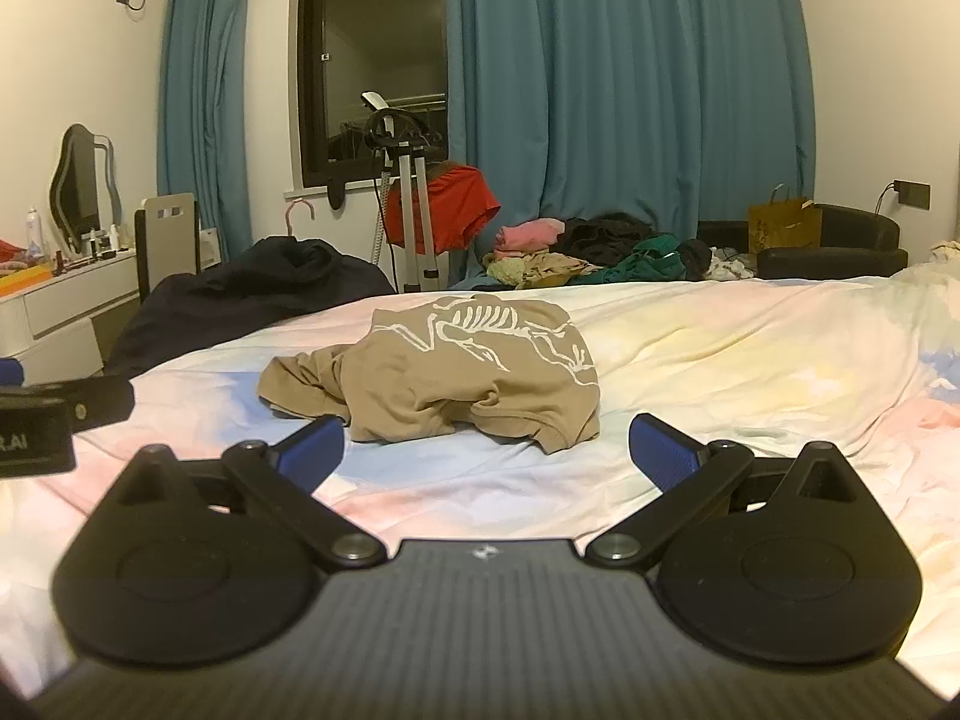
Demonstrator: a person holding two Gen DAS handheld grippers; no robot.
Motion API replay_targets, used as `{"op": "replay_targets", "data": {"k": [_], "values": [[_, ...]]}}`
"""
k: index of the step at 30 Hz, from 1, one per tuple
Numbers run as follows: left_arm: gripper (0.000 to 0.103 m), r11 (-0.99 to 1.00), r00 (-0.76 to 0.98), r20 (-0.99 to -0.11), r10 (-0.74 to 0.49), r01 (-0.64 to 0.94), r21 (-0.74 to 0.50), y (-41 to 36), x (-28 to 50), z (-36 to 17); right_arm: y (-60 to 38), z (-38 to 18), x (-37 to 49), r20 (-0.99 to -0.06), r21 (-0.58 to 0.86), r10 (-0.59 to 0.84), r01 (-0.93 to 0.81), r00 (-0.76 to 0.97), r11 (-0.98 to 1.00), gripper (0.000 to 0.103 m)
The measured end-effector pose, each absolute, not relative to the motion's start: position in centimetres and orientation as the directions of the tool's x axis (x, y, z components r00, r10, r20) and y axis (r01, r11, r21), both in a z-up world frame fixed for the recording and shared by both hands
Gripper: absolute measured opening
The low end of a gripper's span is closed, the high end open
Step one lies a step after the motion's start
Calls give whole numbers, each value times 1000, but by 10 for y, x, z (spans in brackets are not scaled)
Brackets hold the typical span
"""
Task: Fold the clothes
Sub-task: 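Move both grippers toward the crumpled beige T-shirt on the bed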
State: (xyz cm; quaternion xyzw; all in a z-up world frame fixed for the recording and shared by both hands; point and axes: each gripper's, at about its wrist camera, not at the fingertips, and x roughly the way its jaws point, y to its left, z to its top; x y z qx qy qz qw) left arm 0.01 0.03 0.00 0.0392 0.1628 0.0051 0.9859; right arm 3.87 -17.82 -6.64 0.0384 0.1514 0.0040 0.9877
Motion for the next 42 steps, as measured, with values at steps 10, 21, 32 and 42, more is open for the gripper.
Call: {"op": "replay_targets", "data": {"k": [10, 21, 32, 42], "values": [[103, 995, 941, -334, 50, -20, 95, -2, 4, -6, -177, -68, 38, -286, 58, 14, 3, 958, 998, 103], [103, 991, 947, -312, 76, -36, 133, -6, 3, -14, -188, -62, 33, -275, 87, 20, 4, 961, 996, 103], [103, 993, 952, -306, -7, 42, 109, -20, -11, -11, -206, -66, 27, -293, 123, 38, -1, 955, 992, 103], [103, 994, 947, -320, -7, 41, 102, -3, -15, -14, -202, -43, 4, -249, 171, -7, 51, 968, 984, 103]]}}
